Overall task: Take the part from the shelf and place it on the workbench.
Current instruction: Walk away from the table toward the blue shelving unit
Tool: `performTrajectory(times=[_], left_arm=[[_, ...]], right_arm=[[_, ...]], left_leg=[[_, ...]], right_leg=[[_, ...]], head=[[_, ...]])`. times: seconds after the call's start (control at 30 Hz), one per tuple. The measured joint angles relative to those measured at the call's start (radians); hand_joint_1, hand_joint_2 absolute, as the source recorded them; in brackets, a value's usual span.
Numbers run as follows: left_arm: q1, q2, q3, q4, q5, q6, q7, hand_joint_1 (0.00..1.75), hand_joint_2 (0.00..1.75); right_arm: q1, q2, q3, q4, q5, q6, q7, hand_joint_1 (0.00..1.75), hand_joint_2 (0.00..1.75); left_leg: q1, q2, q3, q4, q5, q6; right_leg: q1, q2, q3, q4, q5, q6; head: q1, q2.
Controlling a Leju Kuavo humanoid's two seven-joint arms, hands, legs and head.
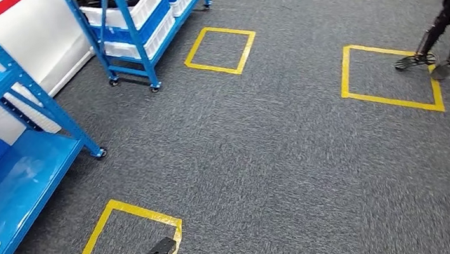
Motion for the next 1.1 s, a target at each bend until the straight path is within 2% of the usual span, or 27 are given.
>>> performTrajectory(times=[0.03, 0.1, 0.13, 0.17, 0.23, 0.27, 0.3, 0.33, 0.37, 0.4, 0.43, 0.47, 0.5, 0.53, 0.57, 0.63, 0.67, 0.7, 0.77, 0.8, 0.83, 0.87, 0.9, 0.93, 1.0, 1.07, 1.1], left_arm=[[-0.001, 0.002, 0.000, 0.000, 0.000, -0.001, 0.001, 0.00, 0.00], [0.000, 0.008, 0.000, 0.000, 0.001, -0.002, 0.002, 0.00, 0.00], [0.001, 0.011, 0.000, 0.000, 0.001, -0.003, 0.000, 0.00, 0.00], [0.002, 0.013, 0.000, 0.000, 0.002, -0.006, -0.003, 0.00, 0.00], [0.004, 0.015, 0.000, 0.000, -0.004, -0.014, -0.014, 0.00, 0.00], [0.010, 0.011, 0.000, 0.000, -0.012, -0.011, -0.022, 0.00, 0.00], [0.021, 0.002, 0.000, 0.000, -0.022, 0.003, -0.031, 0.00, 0.00], [0.036, -0.011, -0.001, 0.000, -0.032, 0.023, -0.043, 0.00, 0.00], [0.055, -0.027, -0.003, 0.000, -0.040, 0.049, -0.054, 0.00, 0.00], [0.075, -0.045, -0.005, 0.000, -0.046, 0.073, -0.063, 0.00, 0.00], [0.094, -0.062, -0.007, 0.000, -0.050, 0.090, -0.069, 0.00, 0.00], [0.110, -0.079, -0.009, 0.000, -0.052, 0.102, -0.074, 0.00, 0.00], [0.122, -0.092, -0.011, 0.000, -0.054, 0.108, -0.076, 0.00, 0.00], [0.129, -0.102, -0.013, 0.000, -0.056, 0.108, -0.077, 0.00, 0.00], [0.134, -0.108, -0.016, 0.000, -0.062, 0.108, -0.078, 0.00, 0.00], [0.141, -0.115, -0.028, 0.001, -0.074, 0.109, -0.081, 0.00, 0.00], [0.145, -0.119, -0.036, 0.001, -0.080, 0.112, -0.083, 0.00, 0.00], [0.147, -0.122, -0.042, 0.002, -0.083, 0.118, -0.087, 0.00, 0.00], [0.148, -0.133, -0.048, 0.002, -0.083, 0.136, -0.099, 0.00, 0.00], [0.148, -0.138, -0.048, 0.002, -0.076, 0.149, -0.109, 0.00, 0.00], [0.153, -0.144, -0.048, 0.002, -0.060, 0.167, -0.121, 0.00, 0.00], [0.160, -0.148, -0.048, 0.002, -0.038, 0.190, -0.131, 0.00, 0.00], [0.171, -0.150, -0.047, 0.002, -0.009, 0.219, -0.137, 0.00, 0.00], [0.183, -0.150, -0.046, 0.003, 0.021, 0.246, -0.139, 0.00, 0.00], [0.209, -0.135, -0.042, 0.006, 0.056, 0.262, -0.151, 0.00, 0.00], [0.228, -0.110, -0.040, 0.007, 0.052, 0.232, -0.177, 0.00, 0.00], [0.234, -0.099, -0.040, 0.008, 0.044, 0.219, -0.187, 0.00, 0.00]], right_arm=[[0.000, 0.000, 0.003, 0.000, -0.001, 0.000, 0.000, 0.00, 0.00], [-0.002, -0.001, 0.007, 0.000, -0.001, 0.000, 0.000, 0.00, 0.00], [-0.003, -0.002, 0.009, 0.000, -0.002, 0.000, 0.000, 0.00, 0.00], [-0.004, -0.002, 0.010, 0.000, -0.004, -0.001, -0.001, 0.00, 0.00], [-0.005, -0.004, 0.011, -0.001, -0.011, -0.003, -0.004, 0.00, 0.00], [-0.006, -0.003, 0.012, -0.001, -0.017, -0.005, -0.005, 0.00, 0.00], [-0.007, -0.004, 0.012, -0.001, -0.023, -0.006, -0.006, 0.00, 0.00], [-0.007, -0.004, 0.012, -0.001, -0.029, -0.008, -0.007, 0.00, 0.00], [-0.008, -0.003, 0.012, -0.001, -0.033, -0.009, -0.008, 0.00, 0.00], [-0.007, -0.003, 0.012, -0.001, -0.036, -0.009, -0.008, 0.00, 0.00], [-0.005, -0.003, 0.012, -0.001, -0.038, -0.009, -0.008, 0.00, 0.00], [-0.001, -0.002, 0.012, -0.001, -0.039, -0.009, -0.008, 0.00, 0.00], [0.002, -0.001, 0.012, -0.001, -0.040, -0.009, -0.008, 0.00, 0.00], [0.004, -0.001, 0.013, -0.001, -0.041, -0.010, -0.008, 0.00, 0.00], [0.002, 0.001, 0.013, -0.001, -0.043, -0.012, -0.008, 0.00, 0.00], [-0.003, 0.004, 0.013, -0.003, -0.052, -0.013, -0.007, 0.00, 0.00], [-0.005, 0.006, 0.013, -0.004, -0.059, -0.014, -0.006, 0.00, 0.00], [-0.005, 0.006, 0.013, -0.004, -0.067, -0.015, -0.007, 0.00, 0.00], [-0.001, 0.006, 0.013, -0.005, -0.083, -0.021, -0.013, 0.00, 0.00], [0.001, 0.006, 0.013, -0.005, -0.093, -0.025, -0.017, 0.00, 0.00], [0.003, 0.005, 0.012, -0.004, -0.104, -0.026, -0.019, 0.00, 0.00], [0.005, 0.005, 0.010, -0.004, -0.116, -0.026, -0.019, 0.00, 0.00], [0.006, 0.004, 0.009, -0.004, -0.129, -0.026, -0.017, 0.00, 0.00], [0.006, 0.004, 0.007, -0.004, -0.139, -0.025, -0.015, 0.00, 0.00], [0.007, 0.004, 0.006, -0.003, -0.153, -0.028, -0.010, 0.00, 0.00], [0.008, 0.004, 0.005, -0.003, -0.163, -0.034, -0.007, 0.00, 0.00], [0.008, 0.004, 0.005, -0.003, -0.168, -0.038, -0.007, 0.00, 0.00]], left_leg=[[-0.004, -0.003, 0.001, -0.003, -0.002, 0.003], [-0.001, -0.029, 0.005, -0.011, 0.000, 0.009], [0.002, -0.042, 0.012, -0.019, 0.002, 0.012], [0.007, -0.054, 0.019, -0.028, 0.005, 0.017], [0.012, -0.076, 0.030, -0.038, 0.007, 0.026], [0.012, -0.087, 0.031, -0.039, 0.006, 0.029], [0.011, -0.099, 0.032, -0.038, 0.004, 0.031], [0.011, -0.113, 0.035, -0.037, 0.002, 0.031], [0.011, -0.128, 0.039, -0.036, 0.000, 0.030], [0.011, -0.144, 0.043, -0.032, -0.004, 0.028], [0.013, -0.159, 0.044, -0.027, -0.009, 0.025], [0.013, -0.174, 0.042, -0.019, -0.014, 0.022], [0.014, -0.188, 0.036, -0.013, -0.017, 0.018], [0.016, -0.198, 0.028, -0.008, -0.017, 0.014], [0.017, -0.211, 0.022, -0.006, -0.015, 0.009], [0.021, -0.226, 0.014, -0.008, -0.011, -0.001], [0.019, -0.211, 0.009, 0.001, -0.017, -0.006], [0.017, -0.182, -0.006, 0.031, -0.033, -0.011], [0.014, -0.110, -0.065, 0.145, -0.086, -0.018], [0.016, -0.094, -0.099, 0.207, -0.109, -0.021], [0.017, -0.086, -0.123, 0.248, -0.117, -0.022], [0.019, -0.082, -0.129, 0.257, -0.108, -0.023], [0.020, -0.076, -0.112, 0.222, -0.080, -0.022], [0.019, -0.065, -0.078, 0.159, -0.043, -0.018], [0.009, -0.020, -0.006, 0.027, 0.000, -0.007], [0.000, -0.001, 0.015, -0.017, 0.000, 0.004], [-0.002, -0.012, 0.014, -0.018, 0.000, 0.007]], right_leg=[[0.001, -0.009, 0.003, -0.002, -0.002, 0.004], [0.001, -0.027, 0.013, -0.010, -0.007, 0.014], [-0.001, -0.018, 0.018, -0.008, -0.012, 0.021], [-0.002, 0.005, 0.014, 0.010, -0.027, 0.025], [-0.006, 0.069, -0.035, 0.117, -0.080, 0.029], [-0.006, 0.087, -0.075, 0.190, -0.110, 0.029], [-0.006, 0.093, -0.108, 0.249, -0.126, 0.029], [-0.006, 0.095, -0.126, 0.275, -0.122, 0.030], [-0.006, 0.097, -0.124, 0.262, -0.098, 0.031], [-0.007, 0.104, -0.105, 0.210, -0.057, 0.031], [-0.010, 0.127, -0.078, 0.144, -0.015, 0.030], [-0.013, 0.154, -0.054, 0.081, 0.013, 0.030], [-0.016, 0.178, -0.038, 0.037, 0.028, 0.029], [-0.017, 0.194, -0.033, 0.016, 0.028, 0.027], [-0.015, 0.193, -0.031, 0.009, 0.025, 0.024], [-0.014, 0.171, -0.026, 0.001, 0.027, 0.013], [-0.014, 0.158, -0.020, -0.004, 0.029, 0.006], [-0.016, 0.143, -0.015, -0.011, 0.031, 0.001], [-0.013, 0.107, -0.007, -0.017, 0.030, -0.006], [-0.011, 0.090, -0.006, -0.018, 0.028, -0.008], [-0.009, 0.073, -0.005, -0.017, 0.025, -0.010], [-0.008, 0.058, -0.003, -0.017, 0.023, -0.010], [-0.007, 0.045, 0.001, -0.017, 0.019, -0.010], [-0.007, 0.033, 0.006, -0.017, 0.016, -0.010], [-0.004, 0.014, 0.017, -0.018, 0.008, -0.004], [-0.002, -0.002, 0.023, -0.020, 0.002, 0.005], [-0.001, -0.011, 0.025, -0.022, 0.000, 0.010]], head=[[0.000, 0.000], [0.000, 0.000], [0.002, 0.000], [0.004, 0.000], [0.010, 0.000], [0.012, 0.000], [0.013, 0.000], [0.012, 0.000], [0.012, 0.000], [0.013, 0.000], [0.013, 0.000], [0.014, 0.000], [0.015, 0.000], [0.016, 0.000], [0.016, 0.000], [0.016, 0.000], [0.013, 0.000], [0.008, 0.000], [-0.002, 0.000], [-0.003, 0.000], [-0.003, 0.000], [-0.003, 0.000], [-0.003, 0.000], [-0.003, 0.000], [-0.002, 0.000], [-0.002, 0.000], [-0.002, 0.000]])
